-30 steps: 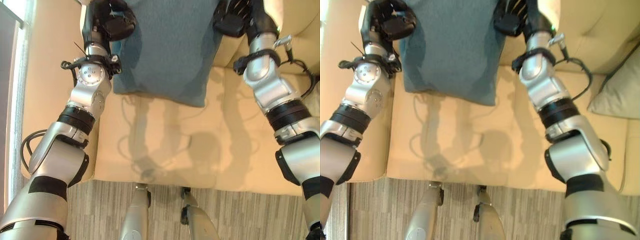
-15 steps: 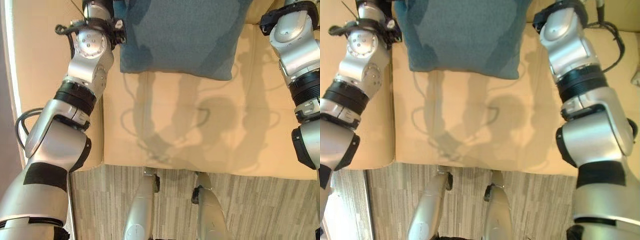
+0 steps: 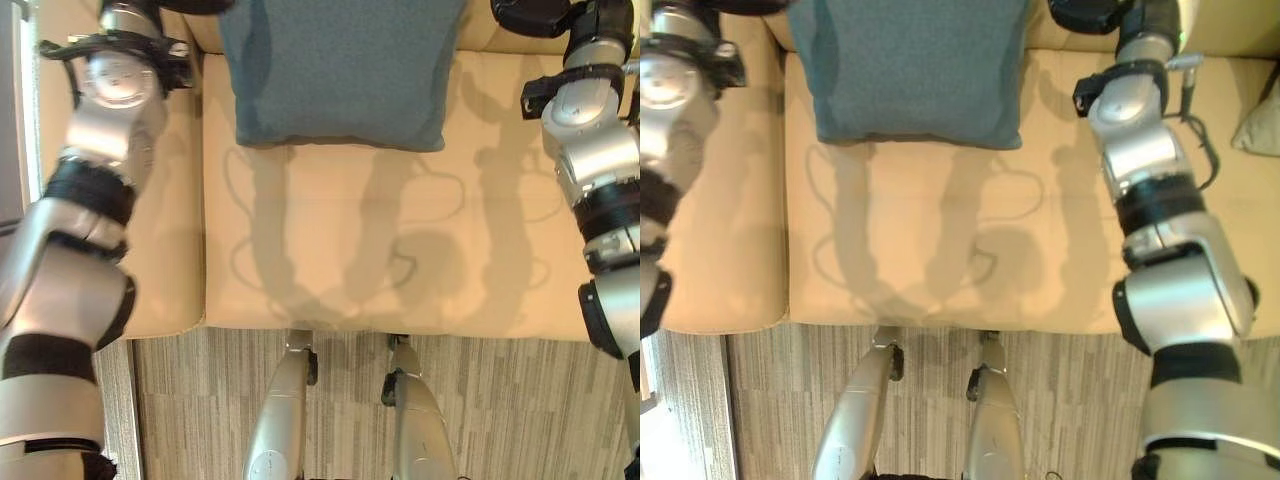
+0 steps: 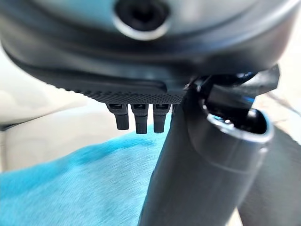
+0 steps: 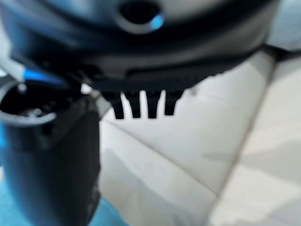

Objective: Pick up all the scattered cushions and arrange them neatly on the sofa.

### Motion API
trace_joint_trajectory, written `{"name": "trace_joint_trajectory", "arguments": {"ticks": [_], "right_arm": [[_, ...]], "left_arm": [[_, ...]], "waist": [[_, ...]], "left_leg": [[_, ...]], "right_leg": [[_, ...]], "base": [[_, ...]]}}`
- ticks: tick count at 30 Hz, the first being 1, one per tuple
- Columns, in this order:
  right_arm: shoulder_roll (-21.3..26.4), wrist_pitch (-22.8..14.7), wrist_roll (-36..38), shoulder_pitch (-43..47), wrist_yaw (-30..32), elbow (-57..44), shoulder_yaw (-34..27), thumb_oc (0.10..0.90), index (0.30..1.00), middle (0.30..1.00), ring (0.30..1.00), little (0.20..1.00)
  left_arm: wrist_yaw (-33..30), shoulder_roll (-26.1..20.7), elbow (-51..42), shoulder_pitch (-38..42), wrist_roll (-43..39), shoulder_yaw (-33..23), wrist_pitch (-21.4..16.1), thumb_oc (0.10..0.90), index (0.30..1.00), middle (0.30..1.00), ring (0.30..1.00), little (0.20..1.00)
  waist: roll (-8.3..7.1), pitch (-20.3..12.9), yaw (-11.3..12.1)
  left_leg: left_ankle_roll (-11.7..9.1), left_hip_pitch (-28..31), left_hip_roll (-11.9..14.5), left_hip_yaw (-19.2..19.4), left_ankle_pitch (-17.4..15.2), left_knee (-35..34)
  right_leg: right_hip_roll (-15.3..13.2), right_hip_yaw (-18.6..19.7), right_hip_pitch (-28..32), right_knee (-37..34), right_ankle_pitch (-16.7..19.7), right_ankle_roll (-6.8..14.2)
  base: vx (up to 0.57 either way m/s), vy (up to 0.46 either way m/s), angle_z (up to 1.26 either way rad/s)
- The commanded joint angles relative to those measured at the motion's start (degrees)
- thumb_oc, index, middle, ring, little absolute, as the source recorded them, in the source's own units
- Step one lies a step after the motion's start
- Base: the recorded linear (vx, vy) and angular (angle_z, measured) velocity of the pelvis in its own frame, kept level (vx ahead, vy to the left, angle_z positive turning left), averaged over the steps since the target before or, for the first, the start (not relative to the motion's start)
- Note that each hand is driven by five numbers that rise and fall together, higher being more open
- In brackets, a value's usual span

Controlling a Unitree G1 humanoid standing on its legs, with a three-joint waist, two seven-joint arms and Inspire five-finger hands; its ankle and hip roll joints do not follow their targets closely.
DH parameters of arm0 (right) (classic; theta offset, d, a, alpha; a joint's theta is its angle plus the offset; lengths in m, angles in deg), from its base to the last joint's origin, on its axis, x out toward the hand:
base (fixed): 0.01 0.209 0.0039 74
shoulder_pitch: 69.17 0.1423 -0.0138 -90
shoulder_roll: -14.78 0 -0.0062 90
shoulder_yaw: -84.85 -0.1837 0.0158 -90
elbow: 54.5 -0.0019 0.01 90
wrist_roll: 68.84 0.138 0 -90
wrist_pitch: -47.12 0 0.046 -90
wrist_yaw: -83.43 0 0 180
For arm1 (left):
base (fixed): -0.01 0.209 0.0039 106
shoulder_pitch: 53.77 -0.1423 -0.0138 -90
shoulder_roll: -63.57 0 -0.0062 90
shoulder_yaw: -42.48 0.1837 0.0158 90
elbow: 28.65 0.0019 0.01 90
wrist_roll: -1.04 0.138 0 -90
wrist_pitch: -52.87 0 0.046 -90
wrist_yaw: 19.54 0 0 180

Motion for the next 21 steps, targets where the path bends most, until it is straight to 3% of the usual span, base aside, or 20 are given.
{"name": "trace_joint_trajectory", "arguments": {"ticks": [1,3,4,5,6,7,8,9,10,11,12,13,14,16,17,21], "right_arm": [[1.85,-9.36,6.81,-8.77,0.41,-5.32,-6.53,0.8,0.9,0.9,0.9,0.9],[1.64,-10.53,6.64,-14.54,0.28,-7.98,-10.74,0.8,0.9,0.9,0.9,0.9],[1.63,-10.5,6.61,-14.62,0.29,-8.04,-10.75,0.8,0.9,0.9,0.9,0.9],[-0.24,-12.74,8.13,-20.53,-0.09,-10.9,-15.55,0.8,0.9,0.9,0.9,0.9],[-0.31,-12.61,8.0,-21.14,-0.03,-11.38,-15.68,0.8,0.9,0.9,0.9,0.9],[-1.17,-12.91,7.44,-25.3,-0.63,-13.14,-18.27,0.8,0.9,0.9,0.9,0.9],[-4.23,-12.85,4.95,-36.01,-2.67,-18.43,-24.3,0.8,0.9,0.9,0.9,0.9],[-4.39,-12.55,4.73,-36.92,-2.61,-19.19,-24.57,0.8,0.9,0.9,0.9,0.9],[-8.57,-13.34,2.63,-46.11,-4.29,-21.78,-29.38,0.8,0.9,0.9,0.9,0.9],[-8.71,-13.18,2.49,-46.67,-4.27,-22.26,-29.5,0.8,0.9,0.9,0.9,0.9],[-12.29,-12.88,0.82,-53.65,-5.27,-21.97,-33.11,0.8,0.9,0.9,0.9,0.9],[-12.19,-12.46,-0.72,-56.31,-5.57,-20.23,-34.43,0.8,0.9,0.9,0.9,0.9],[-12.18,-12.46,-0.71,-56.33,-5.57,-20.24,-34.41,0.8,0.9,0.9,0.9,0.9],[-13.57,-12.1,-1.62,-61.23,-5.96,-17.35,-38.52,0.8,0.9,0.9,0.9,0.9],[-14.64,-12.1,-2.09,-65.77,-6.05,-11.87,-40.74,0.8,0.9,0.9,0.9,0.9],[-14.67,-11.06,-2.23,-70.6,-6.87,-3.02,-40.21,0.8,0.9,0.9,0.9,0.9]], "left_arm": [[-2.18,0.77,-2.12,-6.6,1.49,-6.69,-6.79,0.8,0.9,0.9,0.9,0.9],[-2.29,0.87,-4.64,-13.65,2.36,-12.01,-7.1,0.8,0.9,0.9,0.9,0.9],[-2.32,0.88,-4.72,-13.76,2.39,-12.06,-7.07,0.8,0.9,0.9,0.9,0.9],[-2.49,3.37,-5.68,-21.25,1.59,-17.62,-7.4,0.8,0.9,0.9,0.9,0.9],[-2.58,3.46,-6.13,-21.9,1.73,-17.84,-7.31,0.8,0.9,0.9,0.9,0.9],[-1.95,4.86,-6.96,-26.28,1.19,-20.76,-7.25,0.8,0.9,0.9,0.9,0.9],[-0.04,9.52,-8.22,-37.79,-0.36,-27.3,-6.93,0.8,0.9,0.9,0.9,0.9],[-0.11,9.65,-8.69,-38.44,-0.25,-27.32,-6.83,0.8,0.9,0.9,0.9,0.9],[-0.21,13.87,-6.66,-46.94,1.87,-32.17,-5.78,0.8,0.9,0.9,0.9,0.9],[-0.33,13.99,-7.01,-47.39,2.02,-32.18,-5.71,0.8,0.9,0.9,0.9,0.9],[-0.41,19.69,-3.41,-53.25,3.64,-34.07,-4.03,0.8,0.9,0.9,0.9,0.9],[0.96,22.53,1.06,-57.11,1.95,-36.58,-3.22,0.8,0.9,0.9,0.9,0.9],[0.98,22.54,1.07,-57.13,1.94,-36.59,-3.24,0.8,0.9,0.9,0.9,0.9],[1.37,24.89,7.98,-61.96,4.51,-39.08,-2.19,0.8,0.9,0.9,0.9,0.9],[2.33,26.61,13.36,-68.75,10.18,-40.05,-0.31,0.8,0.9,0.9,0.9,0.9],[4.05,30.13,25.15,-74.67,11.91,-42.07,2.73,0.8,0.9,0.9,0.9,0.9]], "waist": [[1.68,-9.73,2.02],[1.56,-10.51,1.88],[1.57,-10.56,1.88],[1.14,-11.07,1.57],[1.18,-11.36,1.55],[0.91,-11.69,1.36],[0.28,-12.3,0.74],[0.3,-12.66,0.81],[-0.17,-12.74,-0.03],[-0.14,-12.85,-0.03],[-0.23,-12.8,-1.35],[-0.51,-13.43,-1.98],[-0.48,-13.45,-1.96],[-0.76,-14.99,-2.62],[-1.04,-16.56,-1.33],[-0.86,-17.81,-0.71]], "left_leg": [[-6.47,-1.94,3.71,-0.77,-8.77,3.59],[-6.46,-0.89,3.92,-0.46,-9.27,3.61],[-6.46,-0.89,3.92,-0.45,-9.27,3.6],[-6.4,0.26,4.22,-0.31,-9.78,3.8],[-6.33,0.18,4.18,-0.29,-9.36,3.62],[-6.28,0.97,4.41,-0.27,-9.59,3.65],[-6.07,3.99,4.94,-0.19,-10.76,3.67],[-6.02,4.02,4.92,-0.18,-10.28,3.34],[-5.81,7.64,5.45,-0.73,-11.37,3.56],[-5.78,7.82,5.45,-0.74,-10.91,3.22],[-5.63,10.94,5.04,-2.32,-11.09,3.11],[-5.64,12.88,5.15,-2.89,-10.94,2.31],[-5.66,12.93,5.19,-2.87,-10.86,2.19],[-5.53,15.96,5.7,-3.63,-10.7,1.2],[-5.99,17.79,6.98,-4.59,-8.75,0.14],[-8.93,17.65,10.73,-6.41,-1.6,-4.99]], "right_leg": [[-7.45,0.2,3.99,5.28,-8.92,6.93],[-7.42,0.49,4.62,5.3,-9.45,6.76],[-7.42,0.49,4.62,5.3,-9.45,6.76],[-7.24,0.68,5.29,5.58,-10.19,6.4],[-7.26,0.71,5.16,5.48,-9.87,6.42],[-7.05,0.85,5.63,5.84,-10.53,6.21],[-6.18,1.32,7.24,7.32,-13.03,5.72],[-6.18,1.34,7.17,7.21,-12.71,5.71],[-4.72,2.46,9.1,10.25,-15.78,5.32],[-4.71,2.46,9.17,10.18,-15.52,5.3],[-2.87,5.54,11.31,13.17,-17.9,4.97],[-1.47,8.05,12.55,14.29,-19.02,4.76],[-1.43,8.07,12.55,14.25,-18.96,4.75],[0.99,11.62,15.23,15.91,-21.32,3.79],[3.09,11.57,17.75,15.43,-22.81,2.1],[6.37,9.37,20.71,12.82,-23.62,-0.38]], "base": [[0.06,-0.028,-0.09],[0.05,-0.019,-0.03],[0.08,-0.023,-0.05],[0.05,-0.014,-0.07],[0.08,-0.035,-0.1],[0.15,-0.065,-0.09],[0.15,-0.066,-0.08],[0.24,-0.146,-0.04],[0.1,-0.097,-0.03],[0.17,-0.245,-0.02],[0.06,-0.216,-0.03],[0.08,-0.218,0.07],[0.09,-0.143,0.33],[0.06,-0.257,0.42],[-0.07,-0.398,0.18],[-0.24,-0.32,0.22]]}}
